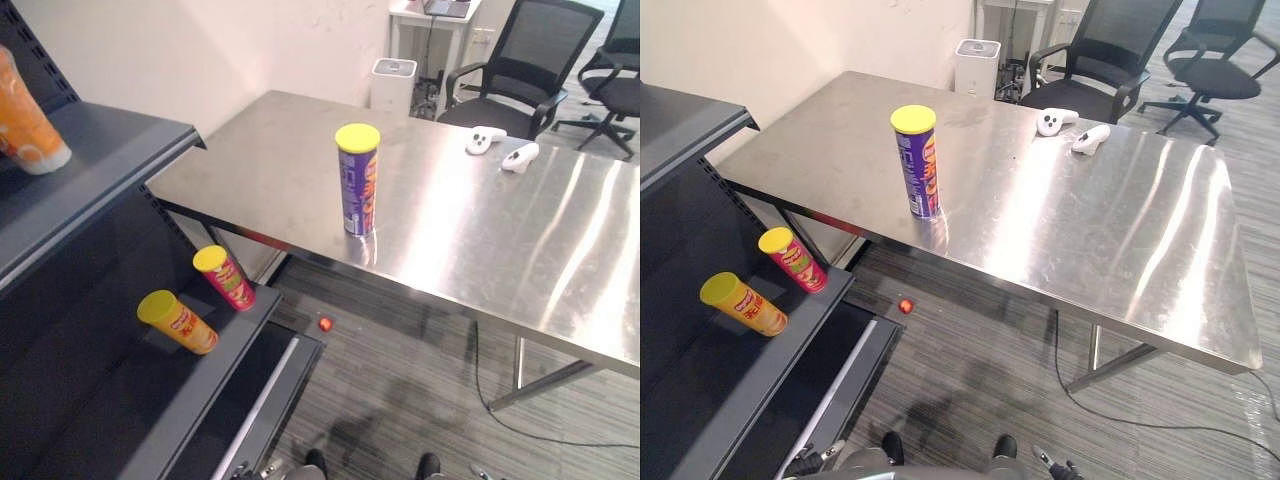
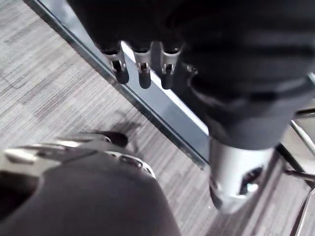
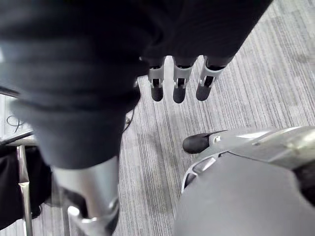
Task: Put the gum and the chips on the shelf.
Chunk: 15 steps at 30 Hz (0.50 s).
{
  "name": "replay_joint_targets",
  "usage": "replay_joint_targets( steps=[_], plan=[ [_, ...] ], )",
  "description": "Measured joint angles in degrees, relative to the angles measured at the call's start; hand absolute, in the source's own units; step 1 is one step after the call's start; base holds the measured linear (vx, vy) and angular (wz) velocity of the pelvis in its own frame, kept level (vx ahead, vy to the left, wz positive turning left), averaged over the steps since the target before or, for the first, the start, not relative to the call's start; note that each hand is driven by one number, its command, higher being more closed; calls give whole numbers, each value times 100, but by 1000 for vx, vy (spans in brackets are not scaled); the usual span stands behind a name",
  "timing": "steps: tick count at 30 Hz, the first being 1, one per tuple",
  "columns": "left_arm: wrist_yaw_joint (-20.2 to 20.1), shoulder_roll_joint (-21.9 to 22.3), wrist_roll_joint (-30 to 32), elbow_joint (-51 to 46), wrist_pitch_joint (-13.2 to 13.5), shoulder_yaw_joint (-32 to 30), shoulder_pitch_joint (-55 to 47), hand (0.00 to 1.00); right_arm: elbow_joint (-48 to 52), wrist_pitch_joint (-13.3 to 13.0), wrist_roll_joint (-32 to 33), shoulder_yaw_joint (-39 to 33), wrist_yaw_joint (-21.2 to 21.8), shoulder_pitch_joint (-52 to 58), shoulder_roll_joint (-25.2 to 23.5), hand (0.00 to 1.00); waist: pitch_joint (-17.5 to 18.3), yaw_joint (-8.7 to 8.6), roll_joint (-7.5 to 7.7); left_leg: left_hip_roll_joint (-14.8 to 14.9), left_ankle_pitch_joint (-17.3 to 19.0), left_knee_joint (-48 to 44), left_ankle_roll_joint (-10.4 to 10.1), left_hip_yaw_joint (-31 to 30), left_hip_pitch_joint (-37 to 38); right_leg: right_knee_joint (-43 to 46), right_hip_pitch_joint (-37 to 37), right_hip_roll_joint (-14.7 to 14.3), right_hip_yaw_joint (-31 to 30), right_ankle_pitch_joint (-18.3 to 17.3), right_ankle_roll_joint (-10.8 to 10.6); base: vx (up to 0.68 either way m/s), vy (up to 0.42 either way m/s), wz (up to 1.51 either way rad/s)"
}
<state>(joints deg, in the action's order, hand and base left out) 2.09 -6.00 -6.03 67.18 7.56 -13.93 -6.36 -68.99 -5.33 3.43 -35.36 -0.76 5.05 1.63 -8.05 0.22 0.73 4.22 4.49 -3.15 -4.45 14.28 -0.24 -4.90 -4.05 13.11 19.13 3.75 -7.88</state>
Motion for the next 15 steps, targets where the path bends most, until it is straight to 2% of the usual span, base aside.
replay_joint_targets(
  steps=[3, 6, 12, 15],
  plan=[
    [-18, 38, 58, 10, -8, 15, -77, 0, 1, -11, 136, -87, 12, 37, -9, 0, 97, -2, 1, -215, 42, 263, 91, 160, 274, -8, -62, 163, -123, 21, -9, 117, 143, -23],
    [-43, 30, 153, 12, -8, 20, -64, 0, 0, -16, 235, -368, 14, -23, -13, 0, 145, -6, -58, -293, 16, 342, 162, 266, 406, -13, -30, 182, -251, 19, -16, 173, 65, -21],
    [-69, 19, 244, 20, 8, -9, -67, 0, 4, -119, 1093, -1078, -31, -129, 86, 0, 155, 3, -54, -198, 29, 361, 142, 269, 556, 7, -57, 66, -334, 17, -7, 89, -33, -15],
    [-65, 45, 249, 20, 17, -144, -72, 0, 17, -149, 1504, -1544, -205, -228, 208, 0, 154, 6, -50, -158, 72, 410, 93, 300, 615, 13, -44, 23, -374, 8, 7, -7, -42, -12]
  ],
)
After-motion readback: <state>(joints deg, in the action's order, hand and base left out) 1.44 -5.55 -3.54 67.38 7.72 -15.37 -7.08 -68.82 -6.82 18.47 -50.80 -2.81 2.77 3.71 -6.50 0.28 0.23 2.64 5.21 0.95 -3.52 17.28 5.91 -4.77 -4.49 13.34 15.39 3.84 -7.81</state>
